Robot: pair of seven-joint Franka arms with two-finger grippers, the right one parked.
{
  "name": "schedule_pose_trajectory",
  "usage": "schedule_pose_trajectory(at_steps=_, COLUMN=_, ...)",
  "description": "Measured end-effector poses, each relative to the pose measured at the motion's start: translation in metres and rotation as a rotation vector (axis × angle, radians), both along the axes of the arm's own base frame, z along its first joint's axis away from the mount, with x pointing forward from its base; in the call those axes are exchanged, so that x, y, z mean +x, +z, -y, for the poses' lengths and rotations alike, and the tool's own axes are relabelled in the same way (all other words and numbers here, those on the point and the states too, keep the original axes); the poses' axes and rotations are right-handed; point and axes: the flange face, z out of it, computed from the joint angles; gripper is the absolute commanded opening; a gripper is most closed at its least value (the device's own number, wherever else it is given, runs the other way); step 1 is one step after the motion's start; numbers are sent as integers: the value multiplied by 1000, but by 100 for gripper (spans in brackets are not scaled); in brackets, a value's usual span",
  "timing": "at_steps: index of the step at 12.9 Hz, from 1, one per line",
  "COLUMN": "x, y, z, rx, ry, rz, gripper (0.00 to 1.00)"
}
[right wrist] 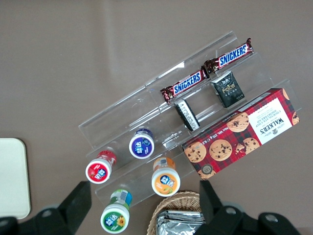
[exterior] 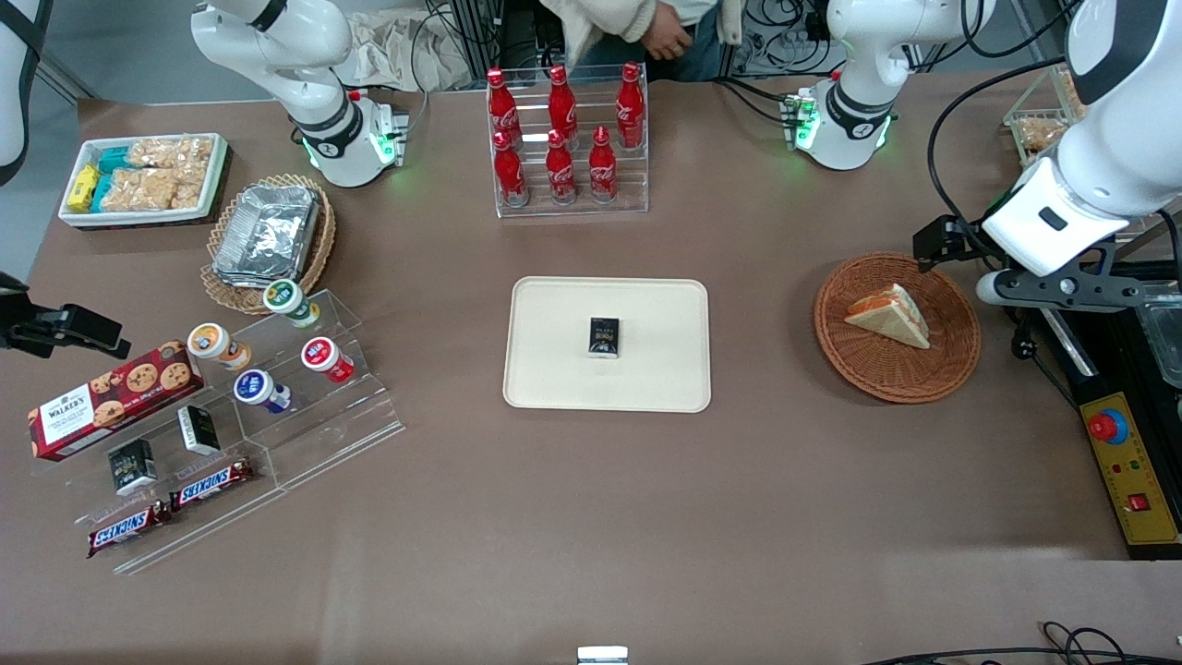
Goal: Place sandwich from basket to tray
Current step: 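Move the left gripper over the wicker basket above the sandwich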
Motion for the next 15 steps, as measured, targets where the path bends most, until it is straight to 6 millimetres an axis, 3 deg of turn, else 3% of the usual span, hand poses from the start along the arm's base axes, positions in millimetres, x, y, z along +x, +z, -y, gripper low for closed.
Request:
schedule_pose_trajectory(at_steps=3, x=0, y=-1, z=-2, rx=4, ry=31, rz=-4, gripper=100)
schedule_pose_trajectory(at_steps=9, x=-3, y=-11, z=-5, rx=47, ry=321, rz=-33, gripper=100)
schedule_pose_trajectory(at_steps=11, x=-7, y=-15, z=-18, rx=71, ry=475, rz=-44, gripper=100)
schedule_pose_trajectory(at_steps=15, x=-41, y=-30, z=-45, rx=114, ry=734, rz=-29, gripper=100)
